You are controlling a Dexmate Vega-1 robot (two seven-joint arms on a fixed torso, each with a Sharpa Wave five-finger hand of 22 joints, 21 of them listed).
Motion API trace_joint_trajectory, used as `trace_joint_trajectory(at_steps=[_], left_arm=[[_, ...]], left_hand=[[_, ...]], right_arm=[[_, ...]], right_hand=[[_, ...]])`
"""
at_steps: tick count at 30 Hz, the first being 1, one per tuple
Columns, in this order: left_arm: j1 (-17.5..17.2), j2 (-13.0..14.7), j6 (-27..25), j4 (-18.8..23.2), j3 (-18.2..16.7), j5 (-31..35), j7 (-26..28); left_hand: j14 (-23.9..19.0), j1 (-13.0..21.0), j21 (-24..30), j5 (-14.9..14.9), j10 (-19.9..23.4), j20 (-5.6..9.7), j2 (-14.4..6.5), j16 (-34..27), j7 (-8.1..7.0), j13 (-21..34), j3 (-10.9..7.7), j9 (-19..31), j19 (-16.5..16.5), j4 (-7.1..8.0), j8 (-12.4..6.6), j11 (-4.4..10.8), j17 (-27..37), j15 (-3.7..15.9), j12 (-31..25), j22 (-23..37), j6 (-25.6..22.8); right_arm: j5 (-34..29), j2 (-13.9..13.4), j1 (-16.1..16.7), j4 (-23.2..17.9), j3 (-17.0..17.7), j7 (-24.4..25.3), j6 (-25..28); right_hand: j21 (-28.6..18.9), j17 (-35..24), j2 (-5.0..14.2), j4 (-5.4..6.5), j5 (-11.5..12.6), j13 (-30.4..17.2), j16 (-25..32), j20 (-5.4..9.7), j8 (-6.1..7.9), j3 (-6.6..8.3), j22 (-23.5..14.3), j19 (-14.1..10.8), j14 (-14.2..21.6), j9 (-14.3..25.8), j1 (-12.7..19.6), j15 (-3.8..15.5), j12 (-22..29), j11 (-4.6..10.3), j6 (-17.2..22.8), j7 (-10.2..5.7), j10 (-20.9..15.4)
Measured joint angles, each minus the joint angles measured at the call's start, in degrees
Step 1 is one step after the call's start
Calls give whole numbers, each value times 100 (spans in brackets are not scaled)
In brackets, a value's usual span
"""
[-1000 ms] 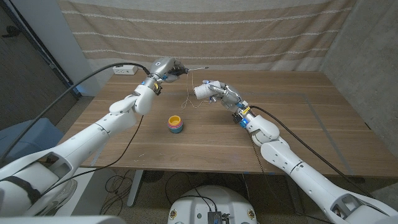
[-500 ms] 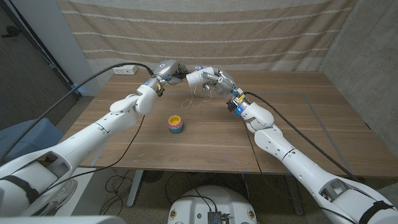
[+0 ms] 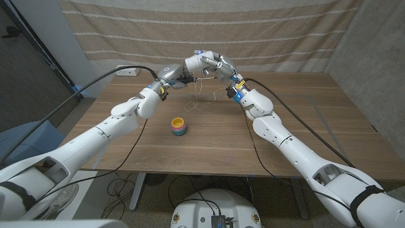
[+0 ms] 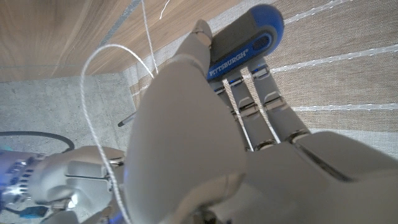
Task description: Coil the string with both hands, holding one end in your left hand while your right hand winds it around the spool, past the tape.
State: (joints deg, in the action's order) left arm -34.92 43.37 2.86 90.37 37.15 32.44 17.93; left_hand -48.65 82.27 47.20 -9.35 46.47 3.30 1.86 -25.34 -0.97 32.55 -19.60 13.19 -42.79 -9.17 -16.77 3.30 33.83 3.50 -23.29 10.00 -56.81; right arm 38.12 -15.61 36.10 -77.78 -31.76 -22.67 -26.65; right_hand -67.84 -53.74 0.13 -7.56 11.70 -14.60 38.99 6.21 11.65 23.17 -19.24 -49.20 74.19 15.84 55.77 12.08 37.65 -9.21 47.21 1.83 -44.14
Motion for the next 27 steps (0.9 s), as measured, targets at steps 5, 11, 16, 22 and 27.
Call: trace_joint_trajectory(at_steps=[5, 11, 16, 22, 27], left_arm=[[-84, 71, -1, 105, -63, -20, -51], [-160, 141, -5, 204, -121, -51, -122], [-227, 192, 4, 272, -169, -68, -137], [-318, 249, 60, 345, -254, -120, -131], [-394, 281, 146, 380, -347, -221, -111]], left_hand=[[0, 0, 0, -21, 0, 0, 0, 7, 0, 0, 0, 0, 0, 0, -2, 0, 30, 0, 0, 0, 0], [0, 0, 1, -20, 0, 0, 0, 11, 1, 0, 0, 0, 0, 0, -1, 0, 31, 1, 22, 0, 1], [-17, 0, 1, -20, 20, 0, 0, 31, 1, 9, 1, 0, 0, 0, -1, 20, 30, 18, 21, 0, 1], [-18, 0, 10, -18, 20, 0, 0, 32, 2, 27, 9, 25, 0, 6, 2, 20, 30, 19, 22, 0, 2], [-18, 0, 12, -17, 33, 0, 0, 34, 2, 26, 10, 27, 0, 5, 10, 6, 29, 19, 21, 0, 2]], right_arm=[[-133, 69, -183, 144, 49, 300, 49], [-260, 138, -417, 350, 114, 643, 190], [-353, 199, -565, 561, 161, 908, 295], [-442, 272, -684, 861, 218, 1272, 431], [-503, 343, -729, 1166, 280, 1670, 536]], right_hand=[[-46, 0, 1, 0, -1, 0, -7, -9, 0, 0, 11, 30, 0, 0, 0, 0, 0, 0, 0, 0, 0], [-93, -1, 1, 0, -2, 0, -7, -9, -22, 0, 59, 30, 1, 0, -1, -1, 0, 0, 0, 0, 0], [-132, -27, 9, 0, -2, 0, -7, -8, -22, 0, 88, 29, 1, -1, -8, -1, 0, 0, 0, 0, 0], [-177, -10, 9, 0, -13, 0, -44, -6, -22, 0, 117, 31, 2, -1, -9, -2, 0, 0, 0, 0, 0], [-209, -17, 9, 0, -19, 0, -44, -19, -23, 0, 144, 82, 3, -8, -8, -3, 0, 0, 0, 0, 0]])
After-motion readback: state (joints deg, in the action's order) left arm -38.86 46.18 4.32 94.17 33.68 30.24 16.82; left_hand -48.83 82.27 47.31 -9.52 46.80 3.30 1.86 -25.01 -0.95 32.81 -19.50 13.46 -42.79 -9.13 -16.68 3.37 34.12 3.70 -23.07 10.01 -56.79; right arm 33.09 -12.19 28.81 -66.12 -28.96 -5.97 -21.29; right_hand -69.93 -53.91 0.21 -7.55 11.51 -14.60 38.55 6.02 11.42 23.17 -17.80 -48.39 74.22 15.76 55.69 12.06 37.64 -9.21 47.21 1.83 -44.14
